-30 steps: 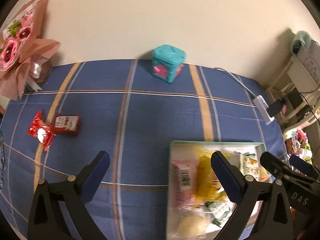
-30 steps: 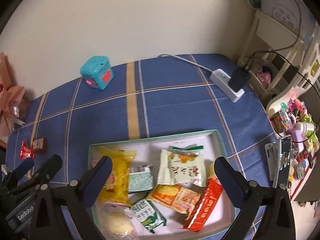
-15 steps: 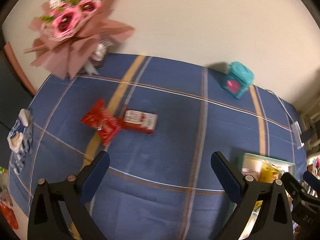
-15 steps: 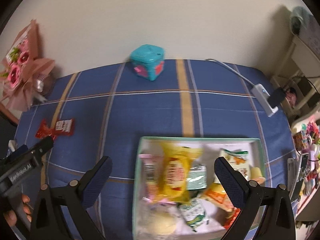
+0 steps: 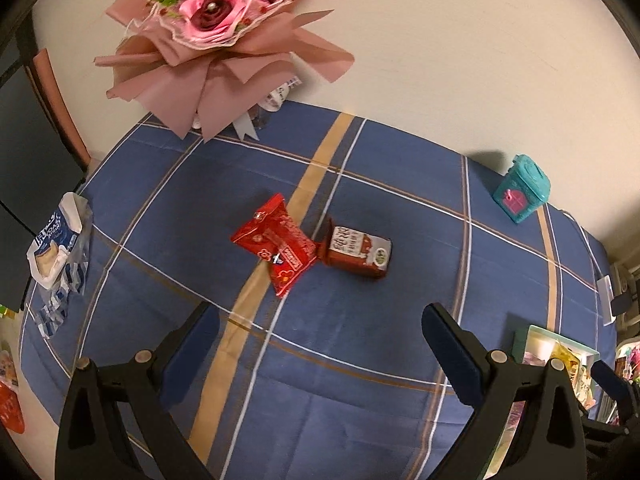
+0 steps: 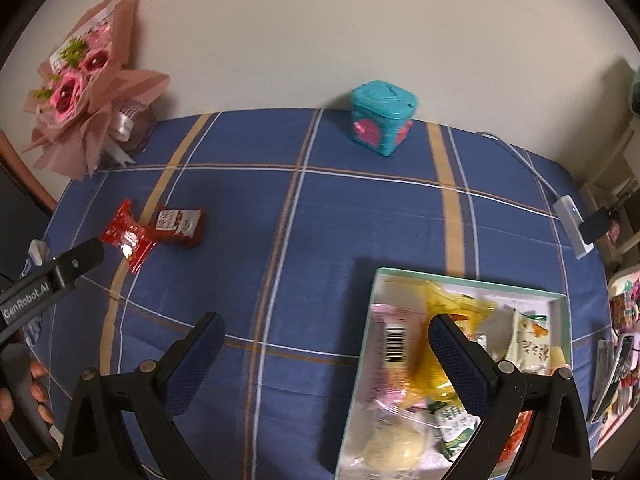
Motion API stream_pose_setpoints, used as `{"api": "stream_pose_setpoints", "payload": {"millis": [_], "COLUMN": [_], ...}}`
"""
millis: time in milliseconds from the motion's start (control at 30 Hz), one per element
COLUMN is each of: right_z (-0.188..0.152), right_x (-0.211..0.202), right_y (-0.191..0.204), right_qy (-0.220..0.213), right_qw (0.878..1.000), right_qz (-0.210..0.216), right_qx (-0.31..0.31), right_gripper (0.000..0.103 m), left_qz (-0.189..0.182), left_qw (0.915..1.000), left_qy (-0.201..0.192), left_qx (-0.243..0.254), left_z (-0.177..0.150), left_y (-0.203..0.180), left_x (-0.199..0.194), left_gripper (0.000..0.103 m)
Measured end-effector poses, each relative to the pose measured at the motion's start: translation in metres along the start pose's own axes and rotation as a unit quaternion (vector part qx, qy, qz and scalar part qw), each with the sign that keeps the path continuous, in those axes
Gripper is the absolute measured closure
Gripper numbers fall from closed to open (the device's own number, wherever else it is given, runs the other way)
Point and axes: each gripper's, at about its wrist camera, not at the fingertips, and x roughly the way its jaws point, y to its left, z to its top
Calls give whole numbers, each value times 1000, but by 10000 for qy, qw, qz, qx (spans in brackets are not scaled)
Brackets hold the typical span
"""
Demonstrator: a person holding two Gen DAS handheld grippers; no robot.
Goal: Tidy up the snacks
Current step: 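Move both tools back toward the red pack and brown biscuit box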
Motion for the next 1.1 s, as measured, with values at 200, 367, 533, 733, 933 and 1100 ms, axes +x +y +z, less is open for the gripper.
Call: {"api": "stream_pose_setpoints", "payload": {"millis": [200,367,533,733,933,1100], "right_z": [-1,-1,2,15,41,54], "right_x": [13,29,42,60,88,115], "right_y": [15,24,32,44,72,99], "right_qy": [102,176,87,-93,-146,-113], "right_qw": [9999,9998,9999,9997,9989,9979], "right_qz": [-19,17,79,238,446,606], "right_qx": [-93,-115,-94,23,-66,-182], "right_gripper": [0,0,0,0,0,0], "left_qz": [-11,9,-17,151,-70,-89], "left_qw": [10000,9998,9995,9992,9991,9977], "left_qy": [85,185,297,311,285,329], "left_qx": [17,17,-144,-205,-291,-583], "left_z": [2,1,1,11,36,48], "left_y": [10,19,31,40,44,60], "left_x": [12,27,48,68,82,96], "left_gripper": [2,2,2,2,2,2]}}
